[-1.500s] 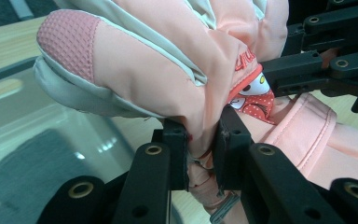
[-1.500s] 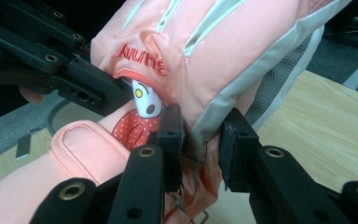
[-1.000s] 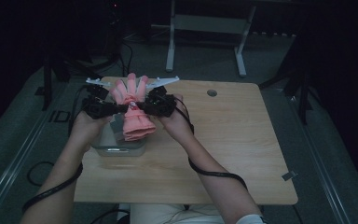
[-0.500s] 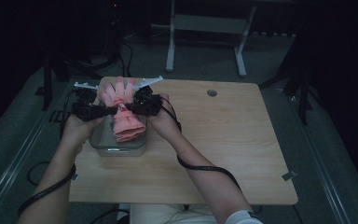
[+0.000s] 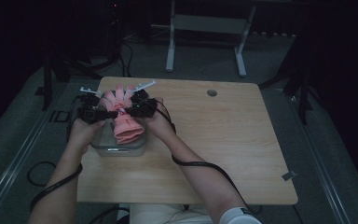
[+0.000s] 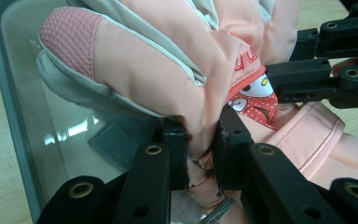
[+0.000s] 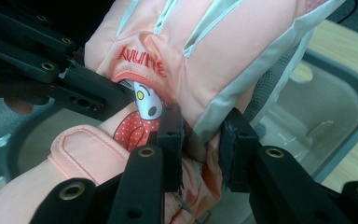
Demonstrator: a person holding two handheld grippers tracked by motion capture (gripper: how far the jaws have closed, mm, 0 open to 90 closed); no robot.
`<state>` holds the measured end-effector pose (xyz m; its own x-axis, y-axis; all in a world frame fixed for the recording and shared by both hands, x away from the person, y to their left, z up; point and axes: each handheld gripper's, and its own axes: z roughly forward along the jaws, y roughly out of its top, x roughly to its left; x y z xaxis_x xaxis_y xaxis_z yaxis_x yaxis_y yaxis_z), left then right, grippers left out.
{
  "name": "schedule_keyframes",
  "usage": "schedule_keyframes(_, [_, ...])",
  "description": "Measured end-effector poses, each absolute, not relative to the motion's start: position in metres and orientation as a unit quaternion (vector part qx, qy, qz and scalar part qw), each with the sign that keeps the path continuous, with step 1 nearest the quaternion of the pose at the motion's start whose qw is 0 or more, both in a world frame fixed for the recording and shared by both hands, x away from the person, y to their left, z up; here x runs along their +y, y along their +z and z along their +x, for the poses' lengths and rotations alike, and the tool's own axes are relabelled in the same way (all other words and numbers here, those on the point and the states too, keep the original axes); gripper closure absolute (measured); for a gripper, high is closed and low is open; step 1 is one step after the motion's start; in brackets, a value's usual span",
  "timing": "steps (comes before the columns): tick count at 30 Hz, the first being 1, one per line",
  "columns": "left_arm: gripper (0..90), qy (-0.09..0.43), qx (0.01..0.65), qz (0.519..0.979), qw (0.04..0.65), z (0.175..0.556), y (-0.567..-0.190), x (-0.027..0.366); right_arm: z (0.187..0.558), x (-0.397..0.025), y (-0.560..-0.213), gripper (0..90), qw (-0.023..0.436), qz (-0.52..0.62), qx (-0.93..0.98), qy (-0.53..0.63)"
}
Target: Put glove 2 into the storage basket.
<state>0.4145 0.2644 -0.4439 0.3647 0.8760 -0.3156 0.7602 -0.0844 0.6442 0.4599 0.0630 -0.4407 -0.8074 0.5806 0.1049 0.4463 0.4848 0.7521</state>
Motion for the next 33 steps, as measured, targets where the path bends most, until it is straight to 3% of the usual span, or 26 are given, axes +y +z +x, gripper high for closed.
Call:
schedule_keyframes(19, [75.9, 0.066, 0.589, 0.737, 0.326, 0.423, -0.477, 0.257, 0.472, 0.069, -0.479, 68.9, 0.056, 0.311, 0.874, 0.368])
schedule_keyframes(26, [73.6, 0.059, 0.598, 0.731, 0.324, 0.424, -0.477, 0.255, 0.48, 0.06, -0.482, 55.1, 0.038, 0.333, 0.864, 0.376])
schedule_keyframes(33, [67.7, 0.07, 0.604, 0.729, 0.316, 0.428, -0.476, 0.25, 0.476, 0.05, -0.469, 53.8, 0.049, 0.326, 0.859, 0.391])
